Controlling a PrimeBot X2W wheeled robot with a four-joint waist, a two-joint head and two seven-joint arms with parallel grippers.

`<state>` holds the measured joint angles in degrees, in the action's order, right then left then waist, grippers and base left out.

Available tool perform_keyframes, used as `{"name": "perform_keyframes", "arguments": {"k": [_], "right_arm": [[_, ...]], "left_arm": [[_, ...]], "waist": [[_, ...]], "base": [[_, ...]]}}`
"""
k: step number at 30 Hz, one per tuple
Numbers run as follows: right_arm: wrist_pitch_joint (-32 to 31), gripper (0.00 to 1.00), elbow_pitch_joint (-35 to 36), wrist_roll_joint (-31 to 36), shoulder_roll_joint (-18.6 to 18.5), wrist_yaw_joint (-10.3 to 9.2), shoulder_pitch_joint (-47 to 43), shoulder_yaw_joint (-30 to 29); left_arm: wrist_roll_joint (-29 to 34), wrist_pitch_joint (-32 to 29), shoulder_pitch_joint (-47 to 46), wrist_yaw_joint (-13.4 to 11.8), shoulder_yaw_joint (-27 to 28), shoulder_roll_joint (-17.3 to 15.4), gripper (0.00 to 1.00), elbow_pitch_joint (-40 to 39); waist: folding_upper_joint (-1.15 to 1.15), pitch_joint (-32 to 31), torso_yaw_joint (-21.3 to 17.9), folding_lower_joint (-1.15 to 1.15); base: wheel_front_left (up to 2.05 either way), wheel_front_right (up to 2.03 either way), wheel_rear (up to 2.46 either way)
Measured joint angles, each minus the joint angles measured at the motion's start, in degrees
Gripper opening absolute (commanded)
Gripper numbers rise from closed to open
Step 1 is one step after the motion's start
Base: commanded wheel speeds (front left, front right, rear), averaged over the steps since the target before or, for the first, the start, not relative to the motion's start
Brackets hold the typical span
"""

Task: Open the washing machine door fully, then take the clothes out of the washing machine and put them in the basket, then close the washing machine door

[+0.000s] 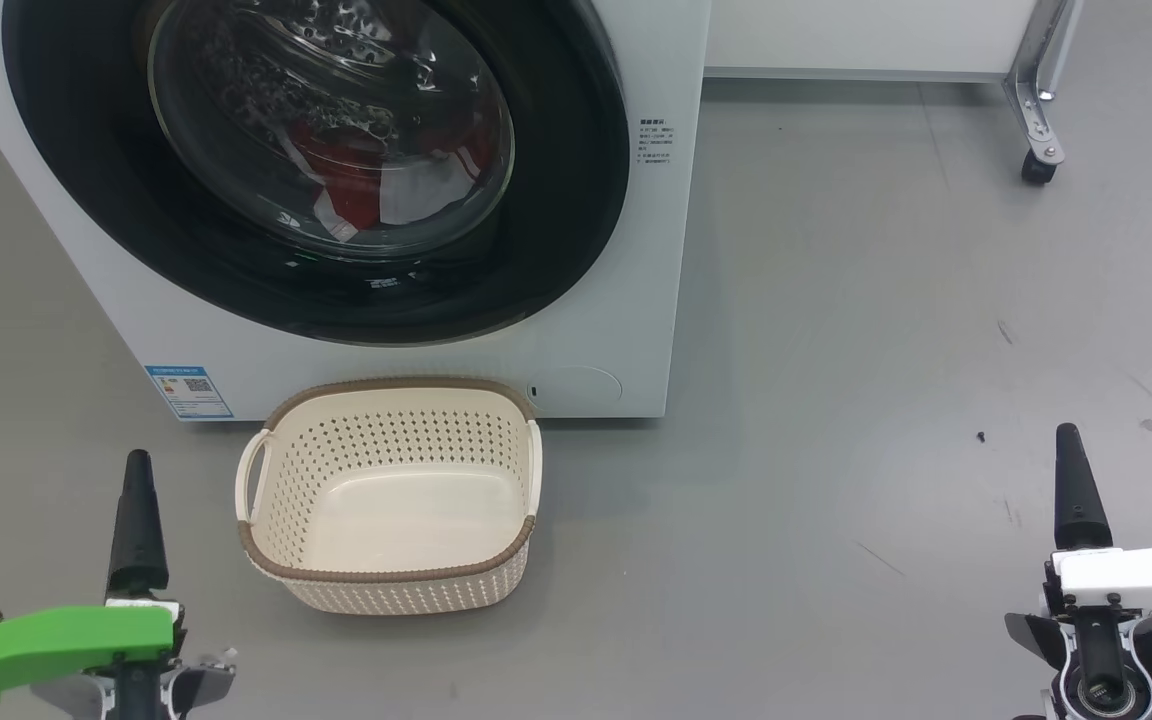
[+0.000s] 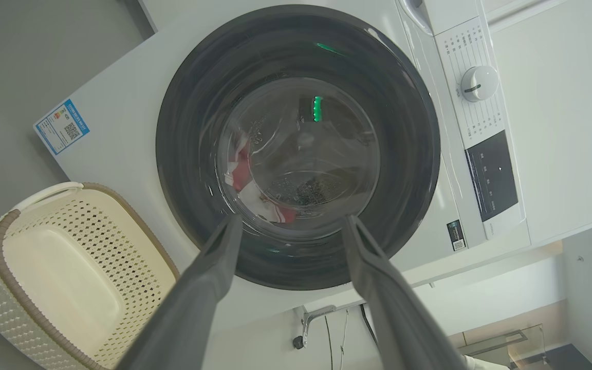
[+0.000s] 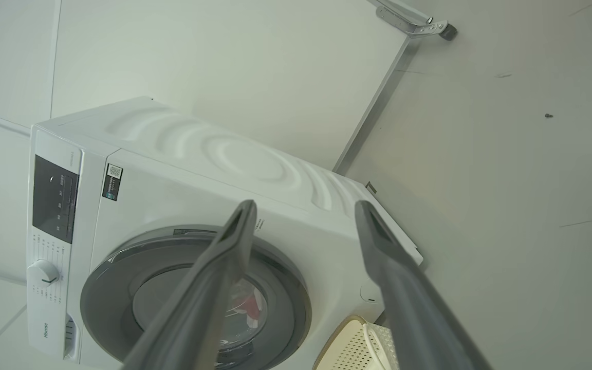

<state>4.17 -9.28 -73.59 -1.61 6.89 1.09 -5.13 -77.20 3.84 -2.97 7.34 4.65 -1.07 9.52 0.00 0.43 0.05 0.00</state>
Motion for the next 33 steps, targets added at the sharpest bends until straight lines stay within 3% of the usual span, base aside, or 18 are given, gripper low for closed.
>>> {"name": "perform_keyframes", "arguments": {"k": [11, 19, 33], "right_arm": [[2.07, 1.0, 2.24, 12.49, -0.71, -0.6, 0.0, 2.36], [3.32, 1.0, 3.05, 21.71, -1.05, -2.09, -0.02, 4.48], [6.3, 1.0, 3.16, 38.66, -2.22, -5.04, -0.13, 9.23]], "left_arm": [[10.84, 2.24, 0.02, 0.0, -2.74, -0.12, 1.0, -2.66], [20.09, 3.7, 0.09, 0.0, -4.08, -0.21, 1.0, -3.72], [41.29, 6.42, 1.27, -0.09, -9.13, -1.22, 1.0, -3.36]], "waist": [[0.0, -0.04, -0.22, 0.0], [0.0, -0.01, -0.52, 0.0], [0.0, 0.21, -0.68, 0.0]], "base": [[0.0, 0.0, 0.0], [0.0, 0.0, 0.0], [0.0, 0.0, 0.0]]}}
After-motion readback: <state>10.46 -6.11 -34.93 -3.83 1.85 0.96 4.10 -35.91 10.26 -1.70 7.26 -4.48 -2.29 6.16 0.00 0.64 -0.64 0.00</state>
